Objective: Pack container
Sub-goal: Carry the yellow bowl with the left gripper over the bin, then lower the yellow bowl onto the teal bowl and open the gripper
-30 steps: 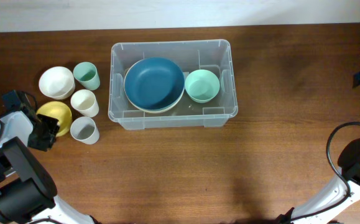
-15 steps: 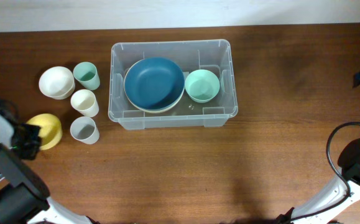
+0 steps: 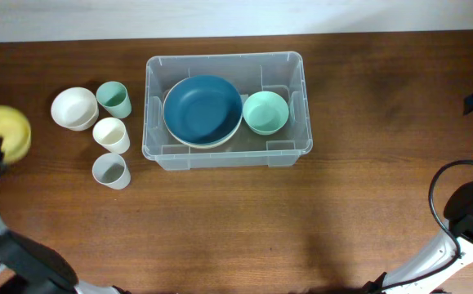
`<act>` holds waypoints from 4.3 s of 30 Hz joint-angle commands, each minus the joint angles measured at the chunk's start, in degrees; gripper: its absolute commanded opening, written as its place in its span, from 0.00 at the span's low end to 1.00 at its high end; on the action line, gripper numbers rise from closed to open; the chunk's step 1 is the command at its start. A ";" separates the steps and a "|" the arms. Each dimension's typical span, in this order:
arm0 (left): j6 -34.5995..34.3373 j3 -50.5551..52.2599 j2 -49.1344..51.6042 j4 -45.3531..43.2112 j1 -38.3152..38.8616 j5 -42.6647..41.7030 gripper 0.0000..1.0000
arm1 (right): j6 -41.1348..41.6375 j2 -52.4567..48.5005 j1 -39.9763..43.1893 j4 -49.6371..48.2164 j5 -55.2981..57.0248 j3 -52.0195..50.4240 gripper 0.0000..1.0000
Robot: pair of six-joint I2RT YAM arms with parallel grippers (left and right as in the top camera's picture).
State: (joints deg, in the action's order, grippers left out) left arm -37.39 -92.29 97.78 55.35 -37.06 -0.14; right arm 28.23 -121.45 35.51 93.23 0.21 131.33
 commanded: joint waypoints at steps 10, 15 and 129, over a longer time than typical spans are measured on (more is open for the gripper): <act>12.02 -3.76 -3.06 -17.49 39.85 -4.94 0.01 | -0.37 1.07 0.13 -0.02 0.92 -0.31 0.99; 14.93 -3.76 0.02 -25.11 52.15 -4.52 0.01 | -0.37 1.07 0.13 -0.02 0.92 -0.31 0.99; 20.39 -13.33 28.00 -19.67 63.54 -7.39 0.24 | -0.37 1.07 0.13 -0.02 0.92 -0.31 0.99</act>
State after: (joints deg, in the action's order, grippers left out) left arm -17.50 -104.51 125.71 35.62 26.61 -7.11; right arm 28.21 -121.45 35.51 93.23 0.21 131.33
